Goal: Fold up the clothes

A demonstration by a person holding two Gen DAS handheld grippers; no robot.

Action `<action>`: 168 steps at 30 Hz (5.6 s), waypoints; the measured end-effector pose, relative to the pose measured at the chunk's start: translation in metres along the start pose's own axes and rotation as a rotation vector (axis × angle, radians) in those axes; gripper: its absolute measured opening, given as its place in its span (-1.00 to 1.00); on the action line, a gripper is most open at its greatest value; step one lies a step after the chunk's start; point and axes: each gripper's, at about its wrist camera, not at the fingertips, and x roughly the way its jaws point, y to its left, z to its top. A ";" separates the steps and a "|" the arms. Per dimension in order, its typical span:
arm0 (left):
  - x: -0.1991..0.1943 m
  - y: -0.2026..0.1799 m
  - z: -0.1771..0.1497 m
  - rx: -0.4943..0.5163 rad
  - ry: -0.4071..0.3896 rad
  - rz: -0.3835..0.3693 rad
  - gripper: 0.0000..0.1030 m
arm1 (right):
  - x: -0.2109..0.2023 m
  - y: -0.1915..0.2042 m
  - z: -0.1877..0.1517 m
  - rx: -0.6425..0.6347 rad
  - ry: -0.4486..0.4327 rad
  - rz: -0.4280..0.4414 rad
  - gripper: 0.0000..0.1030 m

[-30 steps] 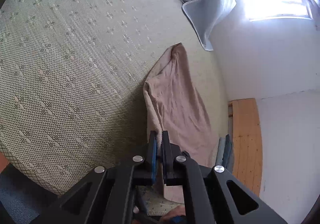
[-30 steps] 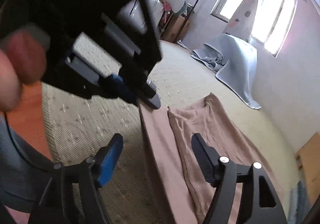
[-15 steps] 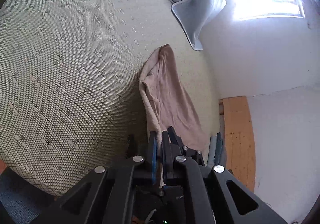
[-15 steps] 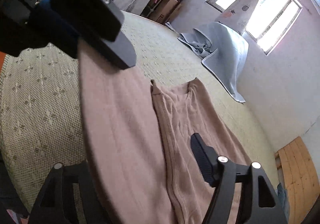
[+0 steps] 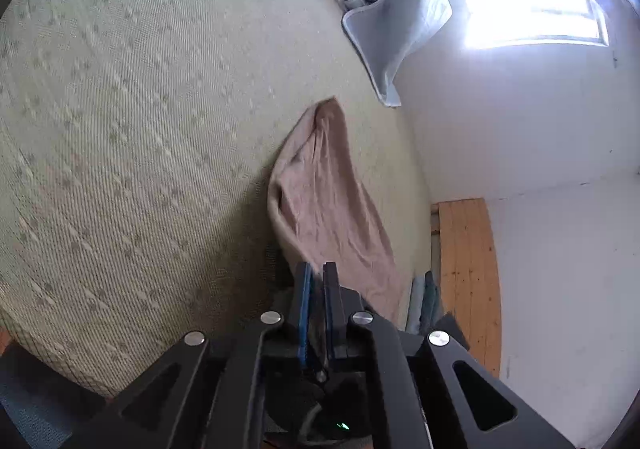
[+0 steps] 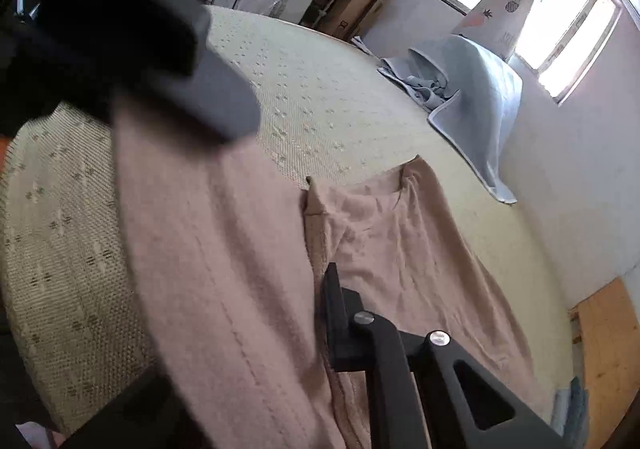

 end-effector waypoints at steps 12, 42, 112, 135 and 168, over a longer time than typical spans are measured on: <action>0.098 -0.014 0.058 -0.011 0.079 0.056 0.13 | -0.040 -0.030 -0.002 0.074 -0.064 0.133 -0.91; 0.279 -0.054 0.175 0.119 0.196 0.086 -0.83 | -0.113 -0.077 -0.005 0.240 -0.173 0.223 -0.91; 0.425 -0.327 -0.067 0.643 0.289 0.422 -0.84 | -0.199 -0.232 -0.288 1.148 -0.097 0.025 -0.91; 0.503 -0.319 -0.103 0.733 0.296 0.597 -0.76 | -0.167 -0.243 -0.365 1.390 0.040 0.033 -0.98; 0.260 -0.206 0.053 0.599 0.075 0.405 -0.13 | -0.224 -0.297 -0.378 1.370 0.235 -0.165 -0.60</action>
